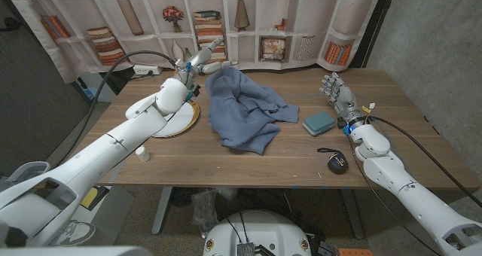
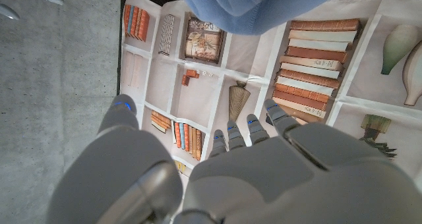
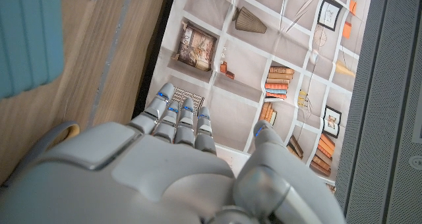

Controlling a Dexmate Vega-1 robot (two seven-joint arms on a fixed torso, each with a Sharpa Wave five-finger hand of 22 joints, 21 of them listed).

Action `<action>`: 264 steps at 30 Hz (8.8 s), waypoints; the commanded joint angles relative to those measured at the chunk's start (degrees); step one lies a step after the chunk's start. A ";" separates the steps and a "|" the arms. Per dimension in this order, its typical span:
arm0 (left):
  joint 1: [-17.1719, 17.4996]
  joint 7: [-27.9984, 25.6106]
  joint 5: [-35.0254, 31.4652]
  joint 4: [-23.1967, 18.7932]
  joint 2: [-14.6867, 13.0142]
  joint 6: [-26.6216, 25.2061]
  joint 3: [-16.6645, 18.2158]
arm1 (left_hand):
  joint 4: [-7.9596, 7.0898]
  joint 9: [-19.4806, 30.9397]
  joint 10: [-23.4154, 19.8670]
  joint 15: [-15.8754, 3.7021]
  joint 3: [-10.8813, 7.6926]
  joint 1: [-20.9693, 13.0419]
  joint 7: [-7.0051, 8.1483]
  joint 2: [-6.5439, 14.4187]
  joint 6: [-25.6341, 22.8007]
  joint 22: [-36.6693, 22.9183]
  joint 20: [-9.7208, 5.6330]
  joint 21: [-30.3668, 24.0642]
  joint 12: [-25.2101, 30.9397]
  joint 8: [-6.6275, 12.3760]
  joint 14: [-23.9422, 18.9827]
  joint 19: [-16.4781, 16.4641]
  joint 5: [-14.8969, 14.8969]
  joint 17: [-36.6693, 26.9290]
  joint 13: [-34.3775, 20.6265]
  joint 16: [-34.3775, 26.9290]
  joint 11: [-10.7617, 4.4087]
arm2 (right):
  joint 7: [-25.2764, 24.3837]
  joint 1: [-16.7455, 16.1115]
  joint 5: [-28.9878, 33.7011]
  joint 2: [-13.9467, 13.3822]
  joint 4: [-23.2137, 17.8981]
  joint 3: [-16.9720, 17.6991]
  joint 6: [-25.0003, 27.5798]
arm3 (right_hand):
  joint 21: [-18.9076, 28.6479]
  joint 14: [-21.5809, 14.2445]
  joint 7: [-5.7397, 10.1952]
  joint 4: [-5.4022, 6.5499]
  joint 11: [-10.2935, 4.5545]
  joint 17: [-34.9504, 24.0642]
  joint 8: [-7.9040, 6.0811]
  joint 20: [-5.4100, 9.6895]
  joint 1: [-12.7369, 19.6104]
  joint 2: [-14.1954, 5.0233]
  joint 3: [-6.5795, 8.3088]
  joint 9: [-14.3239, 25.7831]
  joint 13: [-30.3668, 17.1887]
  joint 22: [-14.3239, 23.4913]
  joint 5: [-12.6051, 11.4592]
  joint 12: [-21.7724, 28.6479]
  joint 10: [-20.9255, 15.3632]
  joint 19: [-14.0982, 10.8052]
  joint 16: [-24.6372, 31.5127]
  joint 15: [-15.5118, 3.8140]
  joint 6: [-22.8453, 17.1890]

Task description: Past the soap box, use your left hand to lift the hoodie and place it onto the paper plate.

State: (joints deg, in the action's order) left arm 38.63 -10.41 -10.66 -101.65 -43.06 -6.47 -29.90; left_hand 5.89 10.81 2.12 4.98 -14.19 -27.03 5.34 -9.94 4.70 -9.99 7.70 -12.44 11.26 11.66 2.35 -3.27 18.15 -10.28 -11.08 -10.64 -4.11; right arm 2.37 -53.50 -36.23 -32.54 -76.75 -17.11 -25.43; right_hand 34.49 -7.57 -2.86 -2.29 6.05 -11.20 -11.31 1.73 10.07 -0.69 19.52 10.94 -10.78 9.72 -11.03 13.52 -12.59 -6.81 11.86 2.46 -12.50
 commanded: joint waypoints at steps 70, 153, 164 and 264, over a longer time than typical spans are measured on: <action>-0.04 4.06 -31.47 -5.86 1.73 -19.34 -11.42 | 1.13 0.34 -2.36 -0.70 14.05 5.40 3.42 -0.82 -5.77 -0.09 4.79 0.47 1.19 0.88 -2.01 -9.90 0.64 -0.25 -0.04 -0.44 -1.26 | -1.21 -2.91 -0.12 -0.30 -2.52 0.54 -0.64 | -1.99 -0.63 0.30 -0.60 0.01 0.01 -0.11 -0.20 0.21 -0.43 -0.09 0.09 -0.13 0.34 -0.14 -0.49 -0.56 -0.66 -0.20 0.16 -0.54; -3.86 2.99 -23.82 7.39 7.10 -19.04 -17.00 | 0.76 0.44 -0.99 -3.03 17.52 5.70 3.46 1.42 -4.95 -0.13 4.73 2.18 0.44 -0.03 0.38 -6.03 2.90 -0.53 -0.14 0.06 -1.55 | -0.01 -0.29 -0.11 1.29 -0.22 -0.65 -0.78 | -3.85 -0.63 0.30 -1.63 -0.05 0.20 -0.03 -0.25 1.33 -0.93 0.08 0.11 -0.15 0.42 -0.13 -0.70 -0.53 -1.21 -0.43 0.26 -0.40; -5.39 5.58 -23.04 9.72 8.23 -19.72 -19.14 | 0.82 0.45 -0.36 -3.01 17.69 5.31 3.48 1.69 -3.71 -0.14 4.72 2.18 0.26 -0.46 0.50 -5.38 3.24 -0.53 -0.15 -0.03 -1.73 | 0.51 0.35 -0.38 1.76 0.97 -0.99 -0.64 | -4.10 -0.62 0.29 -1.68 0.15 0.16 -0.02 -0.28 1.31 -0.95 0.00 0.11 -0.15 0.43 -0.08 -0.71 -0.57 -1.23 -0.42 0.31 -0.36; -8.66 2.59 -11.50 11.62 12.53 -30.72 -19.41 | 2.59 14.61 -28.11 -15.28 -1.24 -59.08 -6.94 14.39 -43.88 -5.82 -17.02 -19.66 20.32 20.61 -54.04 -68.39 -8.00 -28.09 -25.96 -22.53 -0.61 | 2.50 3.61 -0.98 1.91 2.58 -2.54 2.91 | -5.33 -1.29 0.60 -2.28 0.36 0.07 -0.04 -3.41 1.33 -0.82 -0.59 0.13 -0.18 0.39 0.18 -0.73 -0.81 -5.09 -0.25 0.55 -0.10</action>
State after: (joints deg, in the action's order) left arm 31.26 -8.17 -24.14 -88.60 -30.74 -34.15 -49.63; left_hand 5.94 25.43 -25.96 -2.96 -12.53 -72.14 6.24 -9.34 -31.46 -9.85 10.81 -31.56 31.17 31.97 -40.73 -53.28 9.72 -18.23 -36.42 -32.98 -5.34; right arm 4.33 -50.38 -37.02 -30.82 -74.61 -19.56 -22.52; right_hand 29.39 -8.30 -2.46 -4.34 6.25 -10.92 -11.31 -1.63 10.97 -1.60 18.74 10.94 -10.77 9.99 -11.03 12.64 -13.20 -11.43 11.42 3.18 -12.49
